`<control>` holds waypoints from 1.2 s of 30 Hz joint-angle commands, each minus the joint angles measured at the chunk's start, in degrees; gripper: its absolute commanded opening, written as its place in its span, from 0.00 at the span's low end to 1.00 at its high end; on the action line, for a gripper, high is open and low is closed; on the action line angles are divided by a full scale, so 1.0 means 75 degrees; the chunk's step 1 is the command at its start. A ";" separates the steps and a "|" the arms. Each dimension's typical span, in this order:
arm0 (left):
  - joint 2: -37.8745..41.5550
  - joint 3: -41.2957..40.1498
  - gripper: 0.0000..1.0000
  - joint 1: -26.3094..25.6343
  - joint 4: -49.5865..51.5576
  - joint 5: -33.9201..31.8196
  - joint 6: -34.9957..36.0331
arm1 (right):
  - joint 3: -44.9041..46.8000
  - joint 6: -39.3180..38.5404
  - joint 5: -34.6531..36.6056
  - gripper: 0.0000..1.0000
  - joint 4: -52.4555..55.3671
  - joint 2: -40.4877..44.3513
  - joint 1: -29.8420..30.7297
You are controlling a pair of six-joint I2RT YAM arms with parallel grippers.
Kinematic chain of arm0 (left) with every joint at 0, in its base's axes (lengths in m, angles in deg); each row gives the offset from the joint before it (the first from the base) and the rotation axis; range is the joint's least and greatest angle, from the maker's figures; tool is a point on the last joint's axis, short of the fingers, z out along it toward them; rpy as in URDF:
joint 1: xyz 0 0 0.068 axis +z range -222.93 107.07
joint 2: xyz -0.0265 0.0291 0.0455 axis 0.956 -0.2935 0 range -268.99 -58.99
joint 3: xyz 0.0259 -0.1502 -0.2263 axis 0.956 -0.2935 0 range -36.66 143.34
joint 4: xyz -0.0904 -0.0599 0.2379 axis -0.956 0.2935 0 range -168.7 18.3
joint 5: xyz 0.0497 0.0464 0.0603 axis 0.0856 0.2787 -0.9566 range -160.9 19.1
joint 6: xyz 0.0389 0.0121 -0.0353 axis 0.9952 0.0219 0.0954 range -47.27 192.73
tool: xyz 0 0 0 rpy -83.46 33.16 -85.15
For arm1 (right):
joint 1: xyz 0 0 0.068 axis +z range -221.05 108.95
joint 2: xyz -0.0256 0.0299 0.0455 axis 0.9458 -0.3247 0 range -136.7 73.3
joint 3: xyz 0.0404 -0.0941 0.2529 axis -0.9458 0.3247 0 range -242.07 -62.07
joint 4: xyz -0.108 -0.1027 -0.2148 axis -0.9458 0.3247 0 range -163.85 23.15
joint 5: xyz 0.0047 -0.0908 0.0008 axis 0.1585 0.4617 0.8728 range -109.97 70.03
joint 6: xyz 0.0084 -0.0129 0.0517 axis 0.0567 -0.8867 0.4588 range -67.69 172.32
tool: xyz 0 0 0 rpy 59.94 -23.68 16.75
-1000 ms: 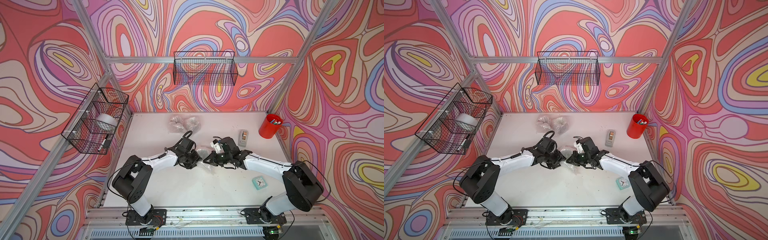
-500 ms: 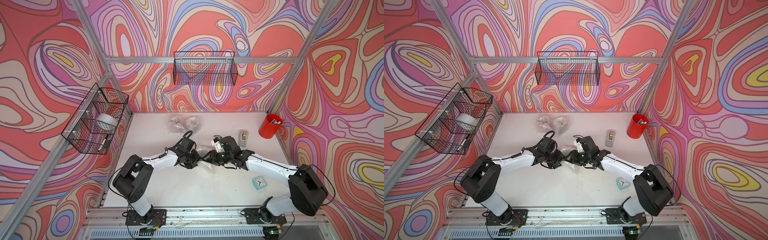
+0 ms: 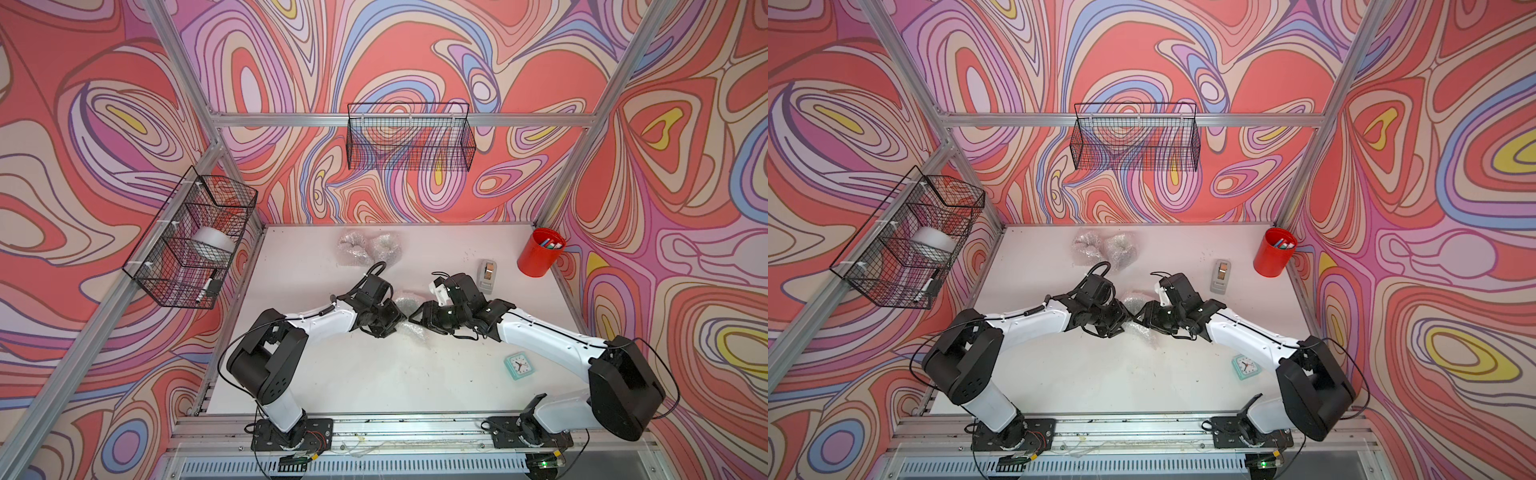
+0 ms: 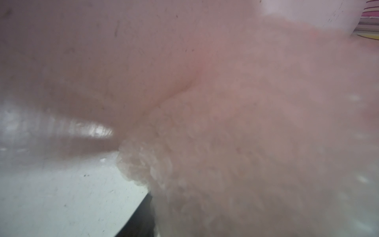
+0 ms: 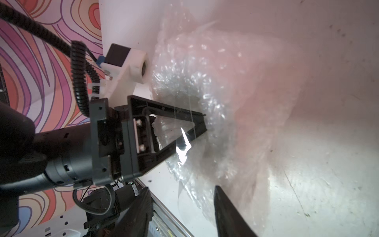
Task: Wrap mugs in bubble wrap
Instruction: Stick the tape on the bubble wrap.
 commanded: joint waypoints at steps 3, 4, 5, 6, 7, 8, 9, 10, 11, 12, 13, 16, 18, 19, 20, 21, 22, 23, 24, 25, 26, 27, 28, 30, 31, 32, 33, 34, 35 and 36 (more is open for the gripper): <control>-0.0440 -0.0149 0.50 -0.0050 0.0660 -0.0217 -0.0043 | -0.0276 -0.0223 0.0980 0.45 0.0662 0.0581 -0.0007; -0.0449 -0.0125 0.49 -0.0053 0.0667 -0.0206 -0.0034 | -0.0319 -0.0328 0.1149 0.38 0.0692 0.0694 -0.0008; -0.0464 -0.0107 0.49 -0.0050 0.0673 -0.0205 -0.0014 | -0.0375 -0.0428 0.1224 0.32 0.0661 0.0774 0.0001; -0.0467 -0.0093 0.49 -0.0050 0.0692 -0.0205 -0.0007 | -0.0433 -0.0547 0.1153 0.25 0.0561 0.0780 -0.0008; -0.0458 -0.0078 0.49 -0.0047 0.0693 -0.0214 0.0009 | -0.0470 -0.0626 0.0943 0.19 0.0405 0.0733 0.0000; -0.0456 -0.0062 0.49 -0.0047 0.0705 -0.0216 0.0019 | -0.0525 -0.0677 0.0576 0.13 0.0215 0.0614 -0.0007; -0.0456 -0.0069 0.49 -0.0050 0.0721 -0.0216 0.0031 | -0.0583 -0.0691 0.0229 0.08 0.0057 0.0433 -0.0005; -0.0465 -0.0050 0.49 -0.0044 0.0728 -0.0219 0.0034 | -0.0598 -0.0643 0.0004 0.04 -0.0098 0.0299 -0.0007; -0.0466 -0.0067 0.49 -0.0050 0.0726 -0.0217 0.0034 | -0.0566 -0.0556 -0.0125 0.00 -0.0254 0.0155 0.0002; -0.0467 -0.0068 0.49 -0.0049 0.0728 -0.0219 0.0033 | -0.0541 -0.0504 -0.0103 0.00 -0.0355 0.0057 -0.0002; -0.0478 -0.0065 0.49 -0.0041 0.0717 -0.0207 0.0034 | -0.0536 -0.0500 0.0015 0.00 -0.0336 -0.0023 -0.0006; -0.0456 -0.0090 0.49 -0.0056 0.0705 -0.0219 0.0019 | -0.0427 -0.0508 0.0248 0.00 -0.0240 -0.0363 -0.0007; -0.0453 -0.0090 0.49 -0.0047 0.0693 -0.0228 0.0028 | -0.0270 -0.0509 0.0138 0.00 -0.0338 -0.0608 -0.0008; -0.0456 -0.0086 0.49 -0.0050 0.0703 -0.0218 0.0028 | -0.0205 -0.0483 0.0183 0.00 -0.0297 -0.0683 -0.0004; -0.0467 -0.0080 0.49 -0.0050 0.0705 -0.0217 0.0031 | -0.0144 -0.0463 0.0265 0.00 -0.0204 -0.0730 -0.0002; -0.0474 -0.0073 0.49 -0.0052 0.0696 -0.0216 0.0034 | -0.0137 -0.0462 0.0373 0.00 -0.0072 -0.0765 -0.0006; -0.0479 -0.0072 0.49 -0.0050 0.0704 -0.0211 0.0042 | -0.0167 -0.0478 0.0478 0.00 0.0101 -0.0739 -0.0008; -0.0491 -0.0069 0.49 -0.0050 0.0705 -0.0205 0.0037 | -0.0223 -0.0533 0.0501 0.00 0.0152 -0.0684 -0.0002; -0.0491 -0.0069 0.49 -0.0050 0.0699 -0.0206 0.0041 | -0.0294 -0.0619 0.0553 0.00 0.0153 -0.0591 -0.0002; -0.0502 -0.0063 0.49 -0.0050 0.0704 -0.0200 0.0052 | -0.0418 -0.0742 0.0676 0.00 0.0153 -0.0453 -0.0008; -0.0502 -0.0065 0.49 -0.0050 0.0716 -0.0208 0.0051 | -0.0531 -0.0845 0.0827 0.00 0.0101 -0.0326 -0.0007; -0.0503 -0.0069 0.49 -0.0048 0.0717 -0.0207 0.0057 | -0.0633 -0.0938 0.0938 0.00 -0.0006 -0.0264 -0.0017; -0.0503 -0.0080 0.49 -0.0050 0.0712 -0.0204 0.0059 | -0.0816 -0.1053 0.1038 0.00 -0.0042 -0.0265 -0.0043; -0.0536 -0.0080 0.49 -0.0050 0.0705 -0.0179 0.0064 | -0.1221 -0.1297 0.1055 0.00 0.0008 -0.0457 -0.0144; -0.0538 -0.0073 0.49 -0.0052 0.0694 -0.0176 0.0066 | -0.1419 -0.1373 0.1120 0.00 0.0074 -0.0622 -0.0189; -0.0550 -0.0083 0.49 -0.0050 0.0693 -0.0170 0.0061 | -0.1575 -0.1416 0.1166 0.00 0.0085 -0.0782 -0.0243; -0.0549 -0.0091 0.49 -0.0051 0.0692 -0.0172 0.0068 | -0.1695 -0.1439 0.1168 0.00 0.0033 -0.0920 -0.0297; -0.0538 -0.0093 0.49 -0.0050 0.0683 -0.0172 0.0068 | -0.1802 -0.1425 0.1185 0.00 -0.0004 -0.1084 -0.0372; -0.0548 -0.0087 0.49 -0.0050 0.0682 -0.0174 0.0069 | -0.1903 -0.1406 0.1197 0.00 -0.0043 -0.1269 -0.0435; -0.0550 -0.0079 0.49 -0.0044 0.0682 -0.0158 0.0062 | -0.1980 -0.1411 0.1218 0.00 -0.0094 -0.1418 -0.0463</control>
